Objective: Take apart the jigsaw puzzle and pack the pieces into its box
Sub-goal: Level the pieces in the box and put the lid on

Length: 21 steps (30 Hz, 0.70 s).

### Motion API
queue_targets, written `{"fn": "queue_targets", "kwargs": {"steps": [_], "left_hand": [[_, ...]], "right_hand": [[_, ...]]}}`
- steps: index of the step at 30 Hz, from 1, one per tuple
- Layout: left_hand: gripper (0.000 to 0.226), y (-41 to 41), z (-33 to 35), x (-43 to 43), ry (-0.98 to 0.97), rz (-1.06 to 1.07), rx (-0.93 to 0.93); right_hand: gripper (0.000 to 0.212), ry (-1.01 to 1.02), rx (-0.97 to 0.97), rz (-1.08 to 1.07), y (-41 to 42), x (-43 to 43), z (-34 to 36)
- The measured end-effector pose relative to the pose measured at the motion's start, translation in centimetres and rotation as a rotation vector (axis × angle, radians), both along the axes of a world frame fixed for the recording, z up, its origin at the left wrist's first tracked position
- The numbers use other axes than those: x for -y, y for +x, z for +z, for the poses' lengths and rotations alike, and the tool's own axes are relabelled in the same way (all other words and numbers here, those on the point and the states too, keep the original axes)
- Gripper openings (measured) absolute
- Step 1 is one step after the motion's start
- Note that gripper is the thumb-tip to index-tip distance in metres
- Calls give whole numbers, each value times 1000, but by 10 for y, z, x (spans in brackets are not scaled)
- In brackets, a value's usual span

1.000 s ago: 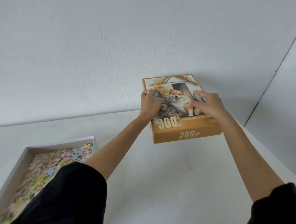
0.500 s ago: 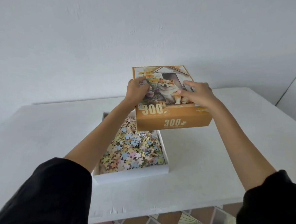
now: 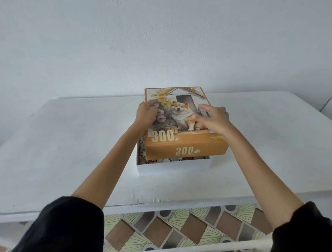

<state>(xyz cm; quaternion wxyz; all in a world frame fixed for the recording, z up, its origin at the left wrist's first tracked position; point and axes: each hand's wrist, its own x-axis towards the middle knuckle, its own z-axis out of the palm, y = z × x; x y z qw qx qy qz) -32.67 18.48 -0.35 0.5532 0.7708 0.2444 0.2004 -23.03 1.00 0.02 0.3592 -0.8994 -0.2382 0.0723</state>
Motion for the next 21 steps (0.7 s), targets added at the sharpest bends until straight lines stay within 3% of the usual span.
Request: {"fn": "queue_targets", "kwargs": {"steps": [21], "left_hand": [[37, -14, -32, -31, 121, 42, -68]], "right_hand": [[61, 19, -106, 111, -13, -15, -18]]}}
